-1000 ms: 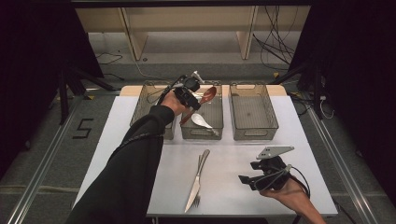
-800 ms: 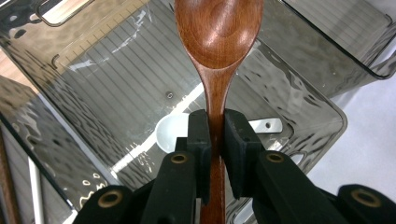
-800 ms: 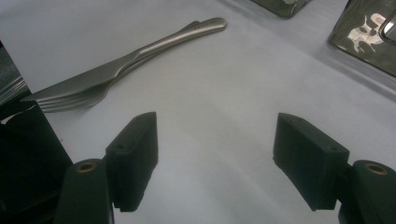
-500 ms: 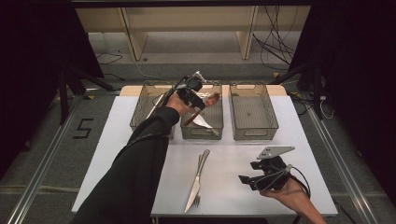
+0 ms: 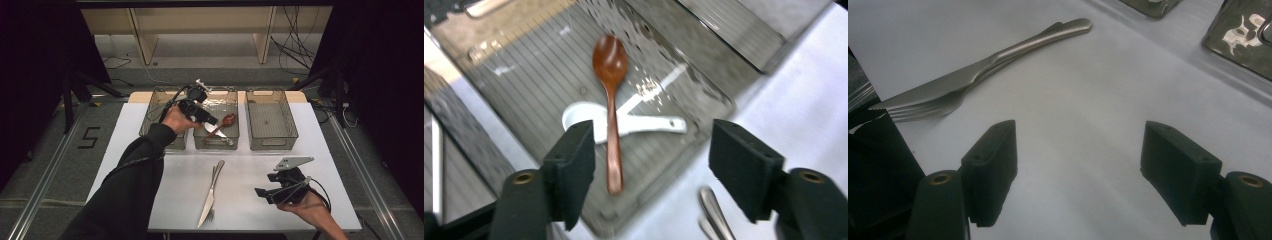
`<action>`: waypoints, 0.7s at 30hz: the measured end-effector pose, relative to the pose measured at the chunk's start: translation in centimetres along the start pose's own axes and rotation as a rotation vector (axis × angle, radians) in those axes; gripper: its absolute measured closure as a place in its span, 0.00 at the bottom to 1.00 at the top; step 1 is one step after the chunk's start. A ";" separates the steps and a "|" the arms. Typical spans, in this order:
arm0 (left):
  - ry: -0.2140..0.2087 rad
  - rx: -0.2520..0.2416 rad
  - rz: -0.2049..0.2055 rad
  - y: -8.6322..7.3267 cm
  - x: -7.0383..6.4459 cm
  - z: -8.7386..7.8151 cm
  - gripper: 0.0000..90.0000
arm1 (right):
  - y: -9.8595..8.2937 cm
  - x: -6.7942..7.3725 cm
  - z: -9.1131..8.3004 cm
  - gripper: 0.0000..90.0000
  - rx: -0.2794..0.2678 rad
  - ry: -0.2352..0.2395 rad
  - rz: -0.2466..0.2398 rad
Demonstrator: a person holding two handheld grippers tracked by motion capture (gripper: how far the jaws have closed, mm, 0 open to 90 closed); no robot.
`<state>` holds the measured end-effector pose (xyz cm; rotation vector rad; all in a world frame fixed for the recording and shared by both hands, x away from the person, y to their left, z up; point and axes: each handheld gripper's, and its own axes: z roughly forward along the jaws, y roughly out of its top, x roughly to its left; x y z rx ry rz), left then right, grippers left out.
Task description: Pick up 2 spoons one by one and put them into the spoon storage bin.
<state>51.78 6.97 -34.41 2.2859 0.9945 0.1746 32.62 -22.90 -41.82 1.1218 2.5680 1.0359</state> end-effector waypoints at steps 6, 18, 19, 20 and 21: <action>-0.015 -0.079 -0.022 -4.7 -0.4 -3.3 0.29 | 0.5 0.3 0.6 0.35 -0.001 0.000 -0.009; 0.059 -0.113 -0.031 -12.1 -1.0 -4.8 0.24 | 2.8 0.5 2.6 0.36 -0.006 -0.001 -0.036; 0.061 -0.119 -0.035 -12.4 -1.0 -4.9 0.24 | 2.9 0.5 2.7 0.36 -0.005 -0.001 -0.037; 0.067 -0.122 -0.042 -12.7 -1.0 -4.9 0.24 | 3.0 0.5 2.7 0.36 -0.004 -0.003 -0.039; 0.071 -0.121 -0.044 -13.0 -1.0 -4.9 0.24 | 3.0 0.5 2.8 0.36 -0.003 -0.005 -0.041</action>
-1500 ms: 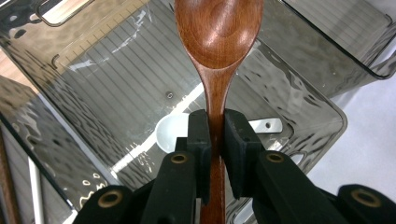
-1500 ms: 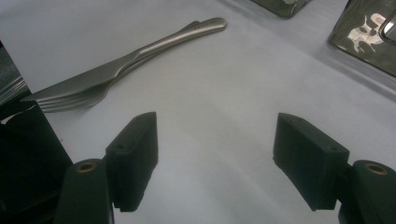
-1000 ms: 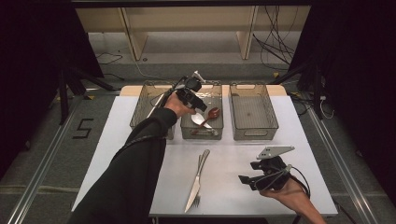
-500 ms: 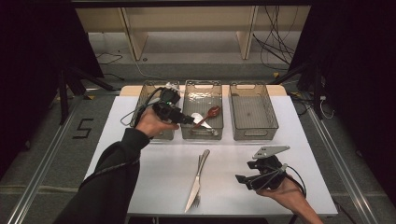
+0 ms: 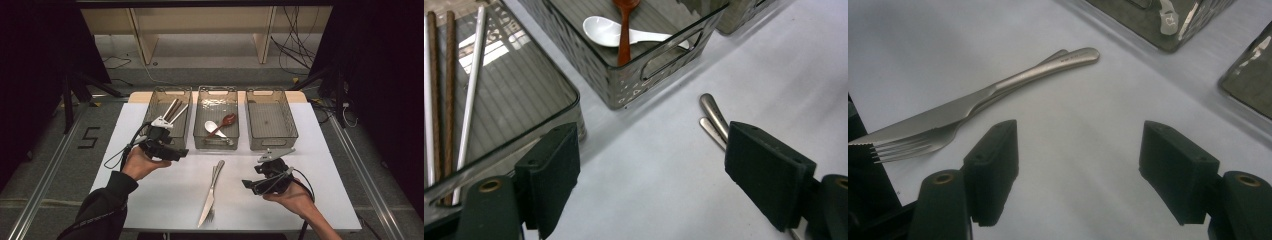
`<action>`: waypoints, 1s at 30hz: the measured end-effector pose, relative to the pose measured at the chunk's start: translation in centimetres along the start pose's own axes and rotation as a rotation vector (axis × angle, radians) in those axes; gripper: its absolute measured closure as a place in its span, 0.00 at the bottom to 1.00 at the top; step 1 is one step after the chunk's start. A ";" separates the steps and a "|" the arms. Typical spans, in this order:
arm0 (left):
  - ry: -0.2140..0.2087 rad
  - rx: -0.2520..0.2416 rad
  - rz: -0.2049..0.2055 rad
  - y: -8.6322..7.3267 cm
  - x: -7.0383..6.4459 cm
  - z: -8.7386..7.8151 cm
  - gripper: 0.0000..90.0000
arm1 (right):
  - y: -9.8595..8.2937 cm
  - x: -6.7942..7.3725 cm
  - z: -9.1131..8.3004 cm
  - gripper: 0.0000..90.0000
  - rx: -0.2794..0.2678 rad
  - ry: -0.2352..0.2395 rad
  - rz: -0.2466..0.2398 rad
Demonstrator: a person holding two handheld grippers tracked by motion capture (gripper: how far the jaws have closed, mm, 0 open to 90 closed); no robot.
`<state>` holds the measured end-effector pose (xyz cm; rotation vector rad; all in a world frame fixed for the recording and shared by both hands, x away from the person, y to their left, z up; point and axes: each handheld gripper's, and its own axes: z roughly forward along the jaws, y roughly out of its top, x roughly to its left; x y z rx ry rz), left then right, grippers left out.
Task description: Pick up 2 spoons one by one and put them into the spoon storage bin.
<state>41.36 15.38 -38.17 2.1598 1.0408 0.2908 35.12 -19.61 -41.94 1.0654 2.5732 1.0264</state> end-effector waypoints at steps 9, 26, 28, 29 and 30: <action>0.003 0.015 0.015 -2.2 -0.7 -0.7 0.22 | 0.1 -0.5 0.2 0.37 -0.003 -0.016 0.015; 0.051 0.047 0.032 -6.7 -0.9 -2.7 0.18 | 2.6 -1.3 3.2 0.39 0.135 -0.010 -0.005; 0.055 0.046 0.035 -7.1 -0.9 -3.1 0.18 | 3.1 -1.2 3.4 0.44 0.148 -0.009 -0.008; 0.056 0.044 0.034 -7.2 -0.9 -3.2 0.18 | 3.5 -1.2 3.6 0.46 0.160 -0.005 -0.010; 0.058 0.038 0.031 -7.3 -0.8 -3.4 0.18 | 3.7 -1.2 3.8 0.48 0.168 -0.004 -0.009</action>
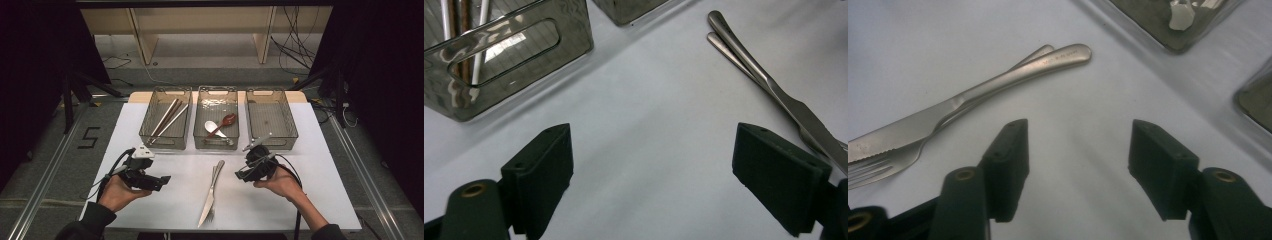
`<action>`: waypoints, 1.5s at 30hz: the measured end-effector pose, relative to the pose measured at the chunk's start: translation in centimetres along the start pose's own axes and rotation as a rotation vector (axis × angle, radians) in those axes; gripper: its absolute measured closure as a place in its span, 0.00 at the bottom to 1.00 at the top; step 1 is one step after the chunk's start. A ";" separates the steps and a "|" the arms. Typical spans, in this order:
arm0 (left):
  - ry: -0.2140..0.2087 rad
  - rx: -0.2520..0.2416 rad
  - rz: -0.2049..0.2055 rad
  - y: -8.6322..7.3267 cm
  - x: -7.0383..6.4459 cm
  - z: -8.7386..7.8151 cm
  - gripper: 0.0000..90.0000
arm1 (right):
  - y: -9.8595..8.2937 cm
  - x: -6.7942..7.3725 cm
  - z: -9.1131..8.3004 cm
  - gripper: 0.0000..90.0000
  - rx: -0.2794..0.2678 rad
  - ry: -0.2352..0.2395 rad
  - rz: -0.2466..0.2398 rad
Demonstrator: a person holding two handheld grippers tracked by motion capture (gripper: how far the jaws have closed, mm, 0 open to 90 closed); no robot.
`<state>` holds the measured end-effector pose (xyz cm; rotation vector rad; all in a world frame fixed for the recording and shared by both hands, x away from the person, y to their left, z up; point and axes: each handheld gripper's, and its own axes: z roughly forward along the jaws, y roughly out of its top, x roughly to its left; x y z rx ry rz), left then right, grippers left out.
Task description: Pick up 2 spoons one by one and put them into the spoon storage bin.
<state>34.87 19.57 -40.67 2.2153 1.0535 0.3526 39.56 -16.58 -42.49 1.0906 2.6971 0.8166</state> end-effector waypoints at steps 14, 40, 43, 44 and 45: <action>0.002 -0.007 -0.005 -1.4 -0.1 -0.8 0.18 | 2.5 0.7 1.7 0.84 0.083 0.034 -0.098; 0.002 -0.006 0.013 -1.9 -0.4 -0.9 0.18 | 7.8 2.0 6.9 1.00 0.173 0.048 -0.181; 0.000 -0.007 0.014 -1.9 -0.4 -1.0 0.18 | 8.3 2.0 7.4 1.00 0.174 0.044 -0.181; 0.001 -0.009 0.014 -1.9 -0.4 -0.9 0.18 | 8.4 2.0 7.7 1.00 0.181 0.042 -0.183; 0.001 -0.010 0.015 -1.9 -0.4 -0.9 0.18 | 8.5 2.0 7.9 1.00 0.186 0.042 -0.181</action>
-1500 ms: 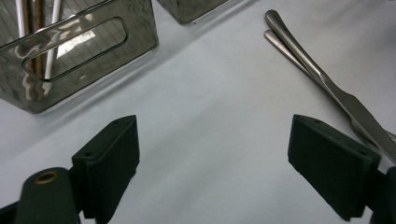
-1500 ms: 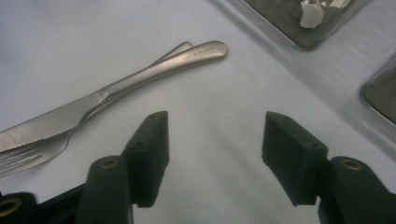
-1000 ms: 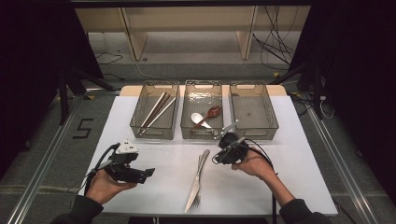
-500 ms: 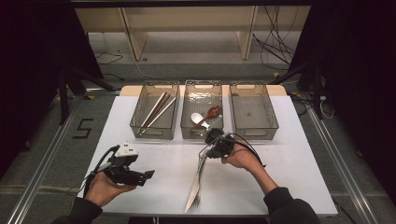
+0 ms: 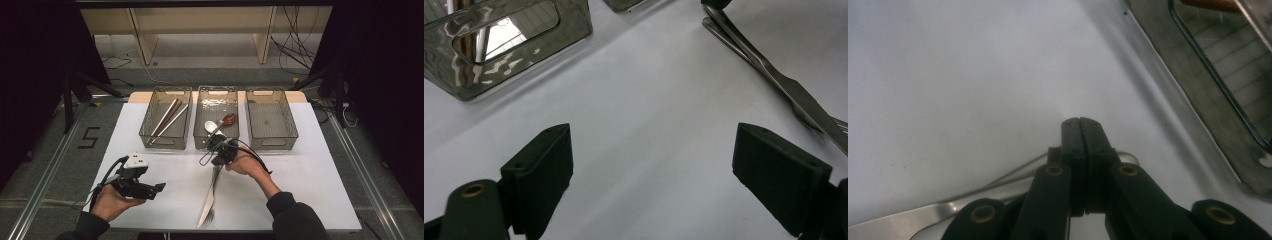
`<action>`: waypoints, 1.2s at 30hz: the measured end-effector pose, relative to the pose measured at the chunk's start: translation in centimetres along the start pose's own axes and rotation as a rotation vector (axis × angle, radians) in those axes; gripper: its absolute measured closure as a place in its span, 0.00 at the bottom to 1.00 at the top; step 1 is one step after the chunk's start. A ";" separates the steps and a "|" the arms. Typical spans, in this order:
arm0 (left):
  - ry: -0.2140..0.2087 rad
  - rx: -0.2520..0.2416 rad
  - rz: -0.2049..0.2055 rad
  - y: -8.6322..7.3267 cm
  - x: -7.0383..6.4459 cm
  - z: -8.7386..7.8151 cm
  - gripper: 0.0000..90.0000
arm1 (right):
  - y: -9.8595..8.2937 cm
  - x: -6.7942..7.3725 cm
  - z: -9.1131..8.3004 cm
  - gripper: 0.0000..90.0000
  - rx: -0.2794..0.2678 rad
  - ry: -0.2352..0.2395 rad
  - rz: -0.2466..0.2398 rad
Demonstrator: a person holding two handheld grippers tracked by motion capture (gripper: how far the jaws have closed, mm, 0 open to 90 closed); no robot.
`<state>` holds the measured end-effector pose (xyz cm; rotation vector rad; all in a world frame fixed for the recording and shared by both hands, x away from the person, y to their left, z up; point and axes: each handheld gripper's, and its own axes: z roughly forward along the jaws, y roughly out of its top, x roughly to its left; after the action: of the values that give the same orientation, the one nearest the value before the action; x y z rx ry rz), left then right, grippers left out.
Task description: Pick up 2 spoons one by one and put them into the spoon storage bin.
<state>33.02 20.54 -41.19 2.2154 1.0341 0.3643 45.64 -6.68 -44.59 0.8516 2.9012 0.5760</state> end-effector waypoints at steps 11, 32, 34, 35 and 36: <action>-0.004 0.002 0.006 0.0 0.0 0.0 0.18 | 0.4 0.0 1.5 1.00 0.032 0.004 -0.012; -0.001 0.003 0.009 -0.2 -0.1 0.0 0.18 | 0.2 0.5 1.7 1.00 0.069 0.004 -0.036; 0.000 0.001 0.009 -0.2 -0.1 -0.1 0.18 | -0.1 0.4 1.5 1.00 0.084 0.001 -0.016; 0.002 0.002 0.009 -0.2 -0.1 -0.1 0.18 | -0.3 0.3 1.4 1.00 0.088 -0.001 -0.017; 0.001 0.001 0.009 -0.2 -0.1 -0.1 0.18 | -0.6 0.2 1.3 1.00 0.087 -0.007 -0.020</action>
<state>32.78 20.63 -41.23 2.2215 1.0256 0.3688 45.39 -6.56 -46.02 0.8309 2.9444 0.4477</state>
